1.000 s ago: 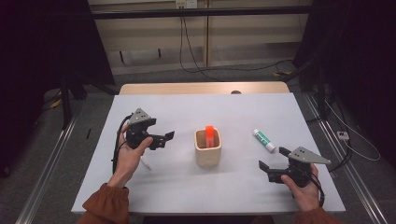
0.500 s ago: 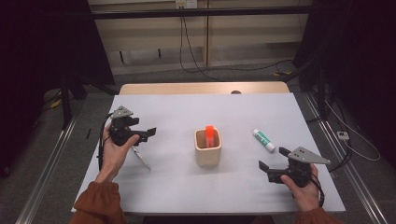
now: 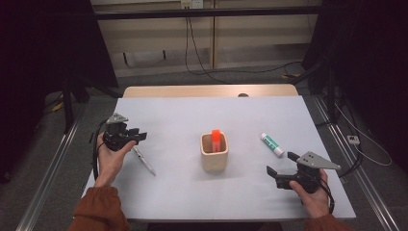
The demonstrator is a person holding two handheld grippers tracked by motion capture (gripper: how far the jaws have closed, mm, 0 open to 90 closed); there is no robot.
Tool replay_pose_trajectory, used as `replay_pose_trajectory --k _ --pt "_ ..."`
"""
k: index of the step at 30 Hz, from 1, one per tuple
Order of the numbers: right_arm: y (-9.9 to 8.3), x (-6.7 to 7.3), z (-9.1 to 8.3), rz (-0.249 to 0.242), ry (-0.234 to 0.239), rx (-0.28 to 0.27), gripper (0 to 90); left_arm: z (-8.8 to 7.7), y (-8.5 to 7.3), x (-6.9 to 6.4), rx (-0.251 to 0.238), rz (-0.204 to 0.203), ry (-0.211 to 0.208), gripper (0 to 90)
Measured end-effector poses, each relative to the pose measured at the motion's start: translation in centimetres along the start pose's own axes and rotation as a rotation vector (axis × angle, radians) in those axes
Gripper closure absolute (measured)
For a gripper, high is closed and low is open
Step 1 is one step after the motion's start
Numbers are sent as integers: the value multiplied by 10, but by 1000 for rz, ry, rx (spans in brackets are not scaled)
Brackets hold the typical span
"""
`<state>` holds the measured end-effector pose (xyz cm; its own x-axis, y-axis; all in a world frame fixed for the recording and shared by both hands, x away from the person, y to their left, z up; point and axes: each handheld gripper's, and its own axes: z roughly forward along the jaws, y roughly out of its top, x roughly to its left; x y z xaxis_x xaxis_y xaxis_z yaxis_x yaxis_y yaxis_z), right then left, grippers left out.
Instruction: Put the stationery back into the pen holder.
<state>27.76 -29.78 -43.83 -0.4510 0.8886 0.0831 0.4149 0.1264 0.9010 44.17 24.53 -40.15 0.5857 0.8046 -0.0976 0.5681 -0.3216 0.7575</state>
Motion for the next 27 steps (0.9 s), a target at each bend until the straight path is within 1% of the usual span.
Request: replay_pose_trajectory --k 5,6,7,8,9,10,11,15,16,17,18,19,20,23,27 --pt "0 0 0 2 0 1 38 4 -4 3 45 -15 -10 768" --pt "0 0 0 2 1 1 38 5 -5 3 51 -7 -23 820" --pt "0 0 0 4 1 1 38 6 -5 3 56 7 -25 873" --pt "0 0 0 1 1 1 38 6 -5 3 66 17 -24 900" --pt "0 0 0 1 2 0 38 8 -6 2 67 11 -23 900" --pt "0 0 0 2 3 1 38 8 -6 2 77 18 -20 900" --pt "0 0 0 2 3 1 38 10 -8 3 76 16 -13 900" --pt "0 0 0 1 1 1 38 14 -14 8 93 4 0 900" --pt "0 0 0 -1 2 1 38 15 -16 10 107 15 5 900" --pt "0 0 0 -1 2 0 38 16 -17 11 110 15 10 900" --pt "0 0 0 -1 2 1 38 17 -19 12 111 12 10 900" --pt "0 0 0 -1 3 0 38 18 -20 11 108 -1 7 900" --pt "0 0 0 1 3 -1 38 18 -20 12 118 17 12 900" --pt "0 0 0 0 2 -1 38 20 -20 11 123 24 12 900" --pt "0 0 0 -2 3 0 38 24 -22 12 149 31 16 900"
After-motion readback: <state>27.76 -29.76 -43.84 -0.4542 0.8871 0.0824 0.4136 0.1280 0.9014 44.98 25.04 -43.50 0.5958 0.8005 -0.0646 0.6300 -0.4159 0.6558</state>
